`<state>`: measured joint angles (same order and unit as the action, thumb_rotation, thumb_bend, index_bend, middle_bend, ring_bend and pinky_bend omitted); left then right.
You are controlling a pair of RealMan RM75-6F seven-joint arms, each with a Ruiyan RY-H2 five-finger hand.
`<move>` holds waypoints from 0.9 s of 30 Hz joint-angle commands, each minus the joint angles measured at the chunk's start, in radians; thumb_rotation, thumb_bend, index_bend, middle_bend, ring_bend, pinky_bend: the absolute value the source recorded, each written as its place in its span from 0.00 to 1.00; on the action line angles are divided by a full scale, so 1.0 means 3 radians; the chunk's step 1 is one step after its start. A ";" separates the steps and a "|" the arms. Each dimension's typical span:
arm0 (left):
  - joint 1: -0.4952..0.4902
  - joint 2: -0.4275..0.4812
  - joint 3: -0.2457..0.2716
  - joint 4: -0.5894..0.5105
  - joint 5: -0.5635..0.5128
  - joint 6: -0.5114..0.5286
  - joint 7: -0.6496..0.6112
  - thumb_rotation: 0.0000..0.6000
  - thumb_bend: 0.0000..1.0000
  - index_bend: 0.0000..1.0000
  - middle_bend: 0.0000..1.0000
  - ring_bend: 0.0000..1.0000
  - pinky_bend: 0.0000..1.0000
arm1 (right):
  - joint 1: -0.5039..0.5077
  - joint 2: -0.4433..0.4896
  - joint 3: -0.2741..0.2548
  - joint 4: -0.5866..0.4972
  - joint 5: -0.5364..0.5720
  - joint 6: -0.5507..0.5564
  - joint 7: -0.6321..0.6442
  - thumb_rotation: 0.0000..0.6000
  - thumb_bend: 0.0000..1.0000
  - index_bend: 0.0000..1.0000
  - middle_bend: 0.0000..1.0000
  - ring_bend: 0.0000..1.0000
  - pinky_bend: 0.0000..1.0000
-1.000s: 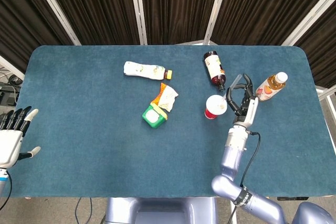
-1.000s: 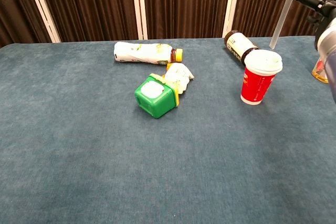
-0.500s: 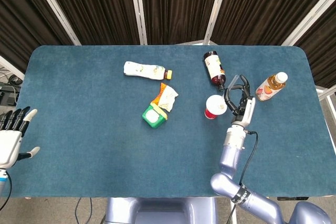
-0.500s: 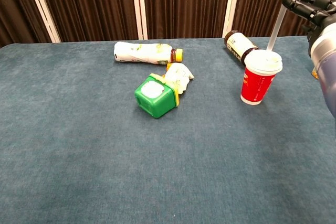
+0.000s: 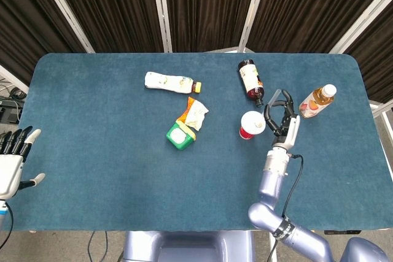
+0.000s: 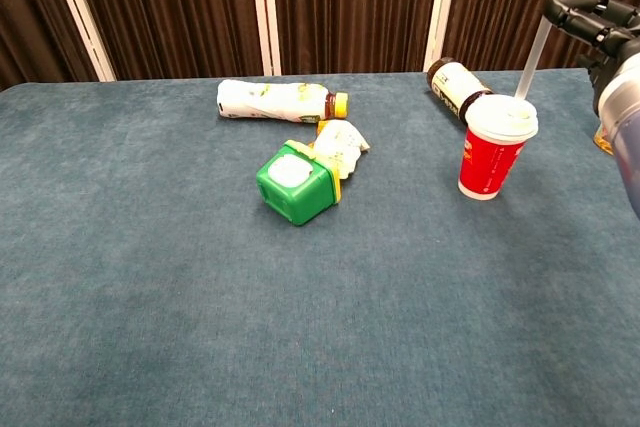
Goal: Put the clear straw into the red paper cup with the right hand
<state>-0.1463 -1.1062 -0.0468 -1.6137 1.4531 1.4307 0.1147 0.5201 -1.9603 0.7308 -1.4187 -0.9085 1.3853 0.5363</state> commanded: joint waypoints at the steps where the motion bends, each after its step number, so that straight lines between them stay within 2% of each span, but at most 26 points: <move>1: 0.0004 -0.0002 0.0001 0.0000 0.0001 0.0004 0.0002 1.00 0.05 0.00 0.00 0.00 0.00 | -0.0008 -0.0003 0.0000 0.0024 0.0022 -0.0029 0.0008 1.00 0.37 0.62 0.16 0.00 0.00; 12: 0.0005 -0.0003 -0.0005 -0.0002 0.0000 0.0000 0.0006 1.00 0.05 0.00 0.00 0.00 0.00 | -0.0007 -0.0026 -0.0014 0.0145 0.0023 -0.0117 0.0062 1.00 0.37 0.62 0.16 0.00 0.00; 18: 0.0007 -0.0002 -0.0005 -0.0003 0.0002 0.0001 0.0005 1.00 0.05 0.00 0.00 0.00 0.00 | -0.0033 -0.0023 -0.0089 0.0151 -0.0044 -0.0159 0.0108 1.00 0.30 0.62 0.16 0.00 0.00; 20: 0.0007 -0.0002 -0.0005 -0.0004 0.0003 0.0001 0.0006 1.00 0.05 0.00 0.00 0.00 0.00 | -0.0040 -0.0023 -0.0121 0.0158 -0.0087 -0.0159 0.0123 1.00 0.29 0.61 0.16 0.00 0.00; 27: 0.0009 -0.0001 -0.0006 -0.0003 0.0003 0.0000 0.0002 1.00 0.05 0.00 0.00 0.00 0.00 | -0.0096 -0.0023 -0.0221 0.0192 -0.0152 -0.0212 0.0221 1.00 0.28 0.46 0.11 0.00 0.00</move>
<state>-0.1436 -1.1066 -0.0487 -1.6146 1.4542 1.4306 0.1154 0.4950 -1.9666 0.6682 -1.3642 -0.9526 1.3248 0.5976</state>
